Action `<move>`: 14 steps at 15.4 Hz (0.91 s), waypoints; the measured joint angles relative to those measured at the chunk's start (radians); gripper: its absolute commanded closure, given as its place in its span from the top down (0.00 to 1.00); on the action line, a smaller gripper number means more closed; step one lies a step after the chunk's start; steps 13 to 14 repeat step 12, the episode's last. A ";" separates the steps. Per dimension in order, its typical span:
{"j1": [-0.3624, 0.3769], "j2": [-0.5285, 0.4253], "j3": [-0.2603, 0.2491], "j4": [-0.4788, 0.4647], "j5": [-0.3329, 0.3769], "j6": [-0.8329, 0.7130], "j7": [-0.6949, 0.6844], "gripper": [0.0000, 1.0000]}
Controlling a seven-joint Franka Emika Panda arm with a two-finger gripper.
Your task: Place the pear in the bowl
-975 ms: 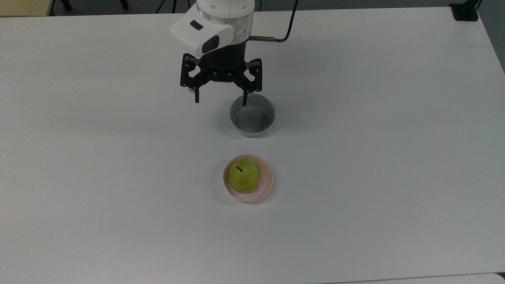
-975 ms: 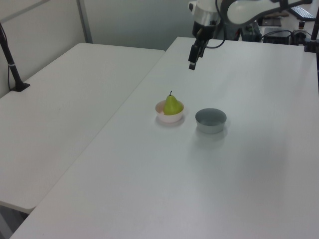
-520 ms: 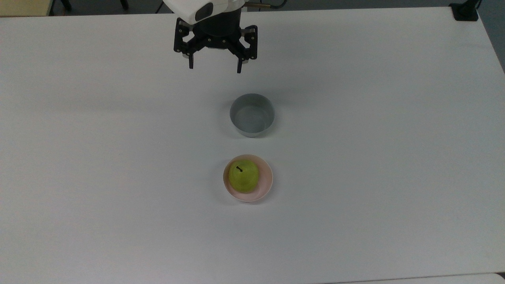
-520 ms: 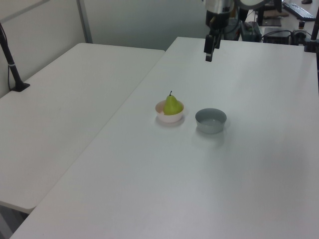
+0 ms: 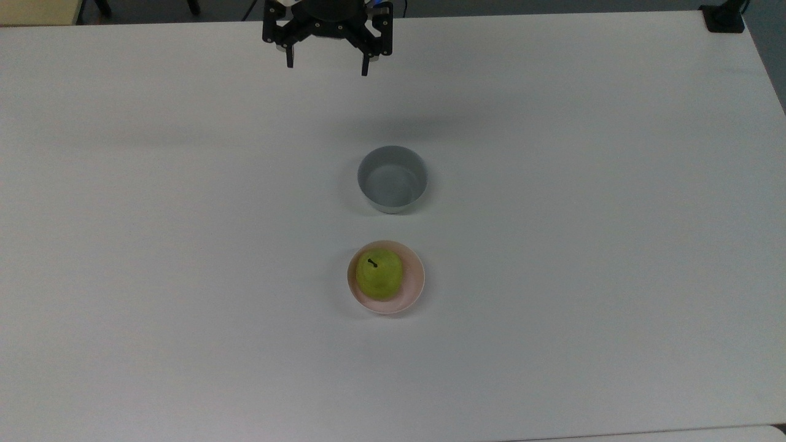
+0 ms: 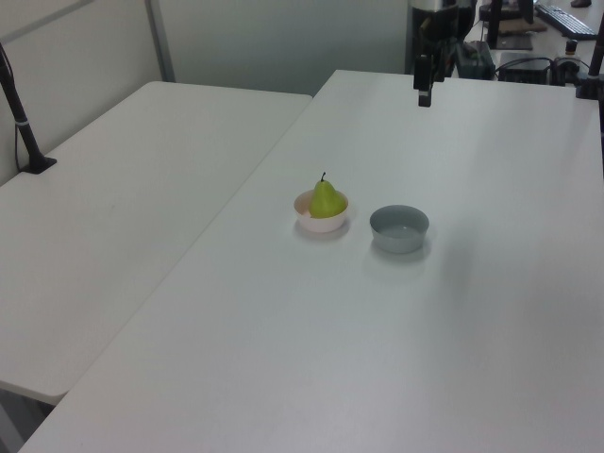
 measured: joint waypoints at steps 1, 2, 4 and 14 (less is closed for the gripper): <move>-0.011 -0.005 0.000 0.000 0.023 -0.004 0.000 1.00; -0.026 -0.009 -0.001 0.000 0.042 -0.006 -0.006 1.00; -0.051 -0.016 -0.002 -0.001 0.063 -0.006 -0.034 1.00; -0.061 -0.020 -0.027 -0.001 0.065 -0.006 -0.040 1.00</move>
